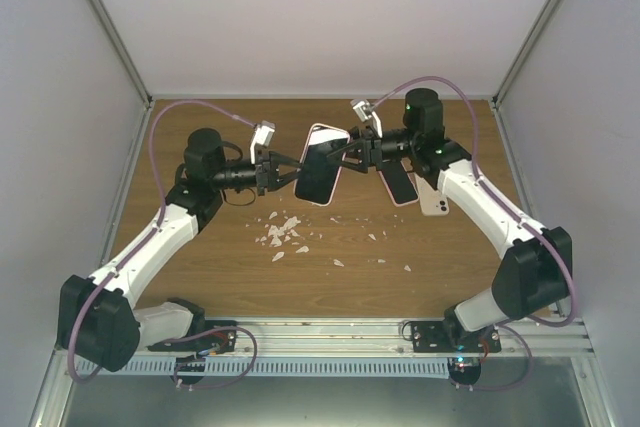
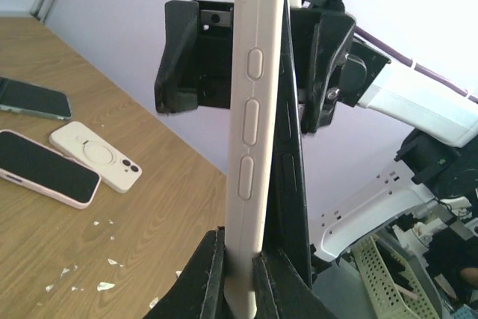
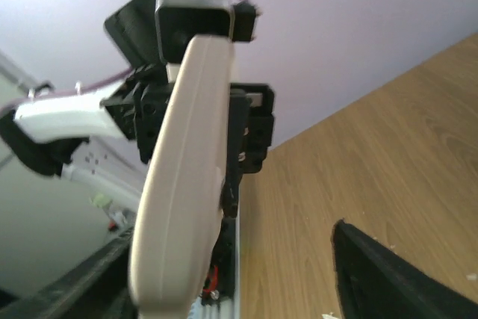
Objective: Take the phone out of the phone case
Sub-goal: Remove the phone case from the phone.
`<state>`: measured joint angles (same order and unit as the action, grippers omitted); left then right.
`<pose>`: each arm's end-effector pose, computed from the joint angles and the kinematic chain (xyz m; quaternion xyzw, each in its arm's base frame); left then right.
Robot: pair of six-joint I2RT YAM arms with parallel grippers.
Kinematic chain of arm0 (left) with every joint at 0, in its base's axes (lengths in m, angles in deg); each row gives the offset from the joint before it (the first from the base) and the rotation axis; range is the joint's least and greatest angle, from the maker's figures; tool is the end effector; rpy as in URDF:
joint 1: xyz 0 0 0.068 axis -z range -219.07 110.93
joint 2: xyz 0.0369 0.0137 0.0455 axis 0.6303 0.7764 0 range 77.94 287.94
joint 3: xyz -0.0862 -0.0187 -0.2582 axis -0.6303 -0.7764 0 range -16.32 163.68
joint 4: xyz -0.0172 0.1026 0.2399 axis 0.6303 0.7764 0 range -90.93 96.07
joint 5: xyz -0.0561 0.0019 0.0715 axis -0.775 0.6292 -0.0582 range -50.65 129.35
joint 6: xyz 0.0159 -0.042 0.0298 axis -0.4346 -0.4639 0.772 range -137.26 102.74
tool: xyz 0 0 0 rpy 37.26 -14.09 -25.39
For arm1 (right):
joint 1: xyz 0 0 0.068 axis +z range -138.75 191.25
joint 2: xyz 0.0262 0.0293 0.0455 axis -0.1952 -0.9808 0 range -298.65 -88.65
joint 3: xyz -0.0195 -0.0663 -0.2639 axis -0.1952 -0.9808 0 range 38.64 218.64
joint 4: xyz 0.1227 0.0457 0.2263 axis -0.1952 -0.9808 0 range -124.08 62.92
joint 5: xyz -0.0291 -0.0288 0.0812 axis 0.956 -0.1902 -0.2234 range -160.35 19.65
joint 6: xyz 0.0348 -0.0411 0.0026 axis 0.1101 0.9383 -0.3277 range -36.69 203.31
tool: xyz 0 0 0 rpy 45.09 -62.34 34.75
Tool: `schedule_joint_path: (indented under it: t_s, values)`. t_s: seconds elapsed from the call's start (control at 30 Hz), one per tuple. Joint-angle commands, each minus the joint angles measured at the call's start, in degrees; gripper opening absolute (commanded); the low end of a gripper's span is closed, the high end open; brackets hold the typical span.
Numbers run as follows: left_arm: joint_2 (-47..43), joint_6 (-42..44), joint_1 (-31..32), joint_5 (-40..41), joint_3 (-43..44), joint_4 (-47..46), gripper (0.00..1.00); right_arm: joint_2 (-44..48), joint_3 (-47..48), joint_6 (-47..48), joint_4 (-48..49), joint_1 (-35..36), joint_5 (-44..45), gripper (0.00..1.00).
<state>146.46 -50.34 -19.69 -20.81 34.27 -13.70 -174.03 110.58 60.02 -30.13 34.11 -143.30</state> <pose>0.2409 -0.1175 0.3326 0.2595 0.6745 -0.5899 0.3601 0.2927 0.1601 0.3541 -0.3532 0.6456 0.6268 0.2560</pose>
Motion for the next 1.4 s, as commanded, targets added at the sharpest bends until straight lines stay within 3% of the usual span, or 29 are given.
schedule_joint_path:
  t_s: [0.0,0.13,0.3,0.47,0.53,0.63,1.07,1.37]
  values:
    - [-0.8,-6.1,-1.9,0.9,-2.0,-8.7,0.0,-0.1,1.7,0.9,-1.7,-3.4,4.1,0.74]
    - [-0.9,-9.6,-3.5,2.9,-4.5,-9.8,0.0,0.4,2.6,4.1,-5.3,-5.5,9.0,0.83]
    - [-0.4,-12.7,-5.1,7.5,-4.3,-5.2,0.0,2.8,4.4,14.4,-10.5,-5.0,18.3,0.79]
    - [1.0,-17.3,-5.4,12.7,-2.2,0.9,0.0,4.7,6.7,31.4,-17.7,3.0,37.0,0.78]
    - [1.8,-20.2,-5.5,13.7,-1.8,2.2,0.0,5.9,5.8,37.5,-17.6,7.7,47.8,0.78]
    - [2.6,-23.3,-5.8,14.7,-1.3,3.7,0.0,6.3,4.3,43.4,-16.2,12.9,56.6,0.78]
    - [3.9,-29.3,-7.1,16.0,-1.4,5.7,0.0,2.5,2.6,52.9,-12.4,26.9,72.6,0.77]
    - [3.4,-30.4,-7.7,16.1,-2.8,4.3,0.0,-1.9,3.2,57.2,-9.3,32.0,81.4,0.76]
